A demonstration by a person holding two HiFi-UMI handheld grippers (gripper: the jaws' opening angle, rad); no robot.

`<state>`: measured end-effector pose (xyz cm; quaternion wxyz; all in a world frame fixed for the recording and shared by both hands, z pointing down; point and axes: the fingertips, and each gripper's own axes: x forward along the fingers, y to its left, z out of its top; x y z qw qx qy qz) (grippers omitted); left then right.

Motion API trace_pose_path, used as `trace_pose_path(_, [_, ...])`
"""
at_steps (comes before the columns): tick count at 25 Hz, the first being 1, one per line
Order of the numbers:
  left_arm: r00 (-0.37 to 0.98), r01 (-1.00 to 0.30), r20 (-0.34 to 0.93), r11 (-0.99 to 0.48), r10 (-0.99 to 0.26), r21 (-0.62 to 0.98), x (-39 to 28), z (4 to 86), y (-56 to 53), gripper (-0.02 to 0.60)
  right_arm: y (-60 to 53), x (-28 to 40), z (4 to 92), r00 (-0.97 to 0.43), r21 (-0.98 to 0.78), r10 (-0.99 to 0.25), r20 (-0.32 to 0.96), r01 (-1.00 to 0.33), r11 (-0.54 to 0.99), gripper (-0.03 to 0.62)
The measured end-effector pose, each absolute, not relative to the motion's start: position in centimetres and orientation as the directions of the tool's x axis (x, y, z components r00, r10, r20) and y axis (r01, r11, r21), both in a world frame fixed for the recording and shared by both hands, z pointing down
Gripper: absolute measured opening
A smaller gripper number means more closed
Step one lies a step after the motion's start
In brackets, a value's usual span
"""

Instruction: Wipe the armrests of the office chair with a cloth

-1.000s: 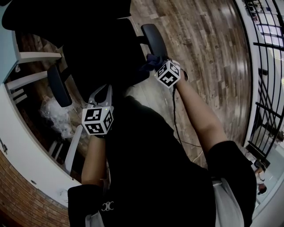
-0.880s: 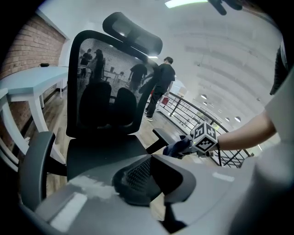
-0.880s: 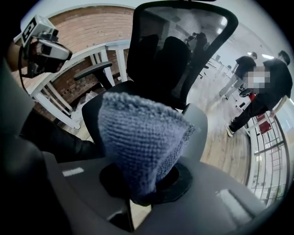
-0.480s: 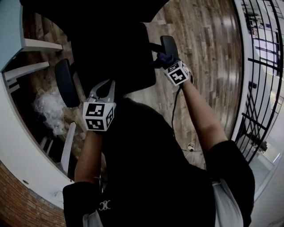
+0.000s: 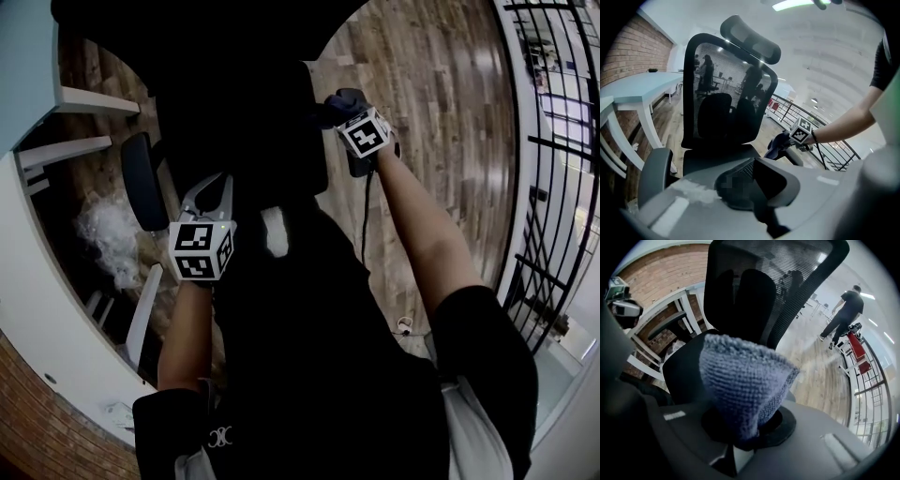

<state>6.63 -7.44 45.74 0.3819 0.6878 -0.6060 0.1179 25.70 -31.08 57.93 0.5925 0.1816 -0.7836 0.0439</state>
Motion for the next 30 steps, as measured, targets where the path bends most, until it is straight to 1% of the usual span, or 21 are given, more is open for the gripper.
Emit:
trace_pose_path(5, [0.177,-0.928,0.643,0.093,-0.745,0.362,9.2,44.4,-7.5,0.006,-33.2,24.8,57.1,-0.308,0.098,-0.202,0.930,-0.322,0.941,0.061])
trace_pose_path(10, [0.168,-0.901,0.657,0.156,-0.735,0.406,12.4,44.9,-8.4,0.006,-36.6,22.8,56.7,-0.348,0.162,-0.236,0.907,-0.229,0.960,0.061])
trace_pose_path(13, [0.163,-0.889,0.660,0.181,-0.733,0.421,13.7,45.2,-9.5,0.006,-38.8,23.6,57.3,-0.324,0.147,-0.238,0.915,-0.282,0.948,0.061])
trace_pose_path(15, [0.157,-0.890,0.664,0.187,-0.731,0.416,14.1,45.4,-10.4,0.006,-39.1,24.8,58.3,-0.304,0.063,-0.175,0.936,-0.343,0.937,0.061])
trace_pose_path(17, [0.155,-0.892,0.664,0.186,-0.731,0.412,14.6,45.3,-11.5,0.006,-39.0,25.0,58.6,-0.336,-0.018,-0.112,0.935,-0.362,0.932,0.061])
trace_pose_path(18, [0.156,-0.893,0.664,0.182,-0.731,0.411,15.0,45.3,-12.0,0.006,-39.1,25.4,58.7,-0.344,-0.031,-0.103,0.933,-0.363,0.931,0.061])
trace_pose_path(24, [0.176,-0.903,0.663,0.149,-0.727,0.403,17.0,45.2,-14.9,0.006,-40.1,27.6,58.7,-0.398,-0.090,-0.092,0.913,-0.415,0.906,0.061])
trace_pose_path(30, [0.206,-0.911,0.667,0.108,-0.716,0.398,18.6,45.2,-17.0,0.006,-40.0,30.1,58.5,-0.425,-0.111,-0.116,0.898,-0.472,0.875,0.061])
